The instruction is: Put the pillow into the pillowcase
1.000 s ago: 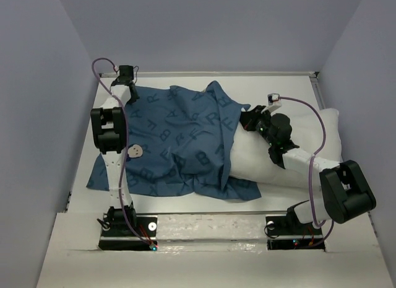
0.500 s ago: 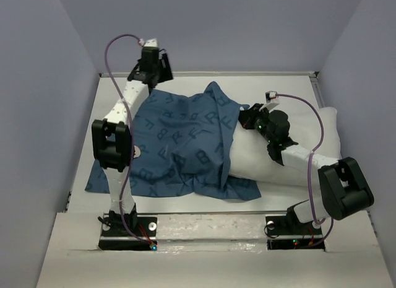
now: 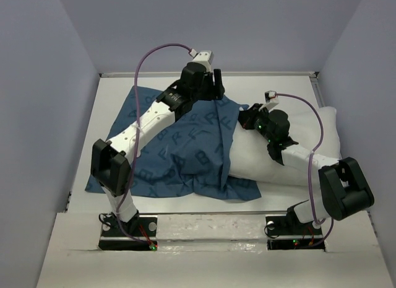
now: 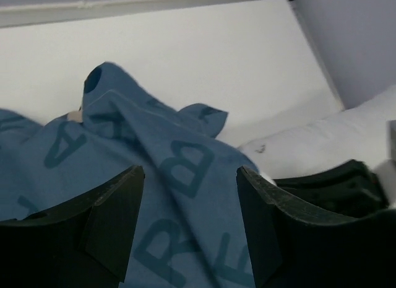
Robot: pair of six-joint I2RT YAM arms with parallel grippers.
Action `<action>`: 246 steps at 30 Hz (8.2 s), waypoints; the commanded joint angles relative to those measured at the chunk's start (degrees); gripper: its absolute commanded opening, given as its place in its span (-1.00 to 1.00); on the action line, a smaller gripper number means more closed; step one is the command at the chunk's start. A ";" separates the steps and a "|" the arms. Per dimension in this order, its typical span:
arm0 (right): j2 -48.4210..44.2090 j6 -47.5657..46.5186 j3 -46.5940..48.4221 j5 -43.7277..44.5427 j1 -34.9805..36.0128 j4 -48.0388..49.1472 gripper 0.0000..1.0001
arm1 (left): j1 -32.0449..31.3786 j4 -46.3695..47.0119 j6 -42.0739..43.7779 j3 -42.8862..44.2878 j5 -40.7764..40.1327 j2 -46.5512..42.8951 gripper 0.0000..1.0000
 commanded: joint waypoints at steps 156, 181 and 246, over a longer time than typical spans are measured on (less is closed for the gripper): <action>-6.34 5.94 7.41 16.39 15.54 11.98 -1.00 | -11.05 35.49 -7.60 -49.92 21.67 -34.04 -1.00; -10.85 -8.65 8.01 17.37 25.60 -29.49 0.71 | 10.03 8.59 -4.34 -39.20 -6.45 -36.88 0.72; -5.52 -17.46 18.39 1.77 24.88 -39.01 -1.00 | 3.55 -1.36 10.61 -6.51 -1.02 1.64 -1.00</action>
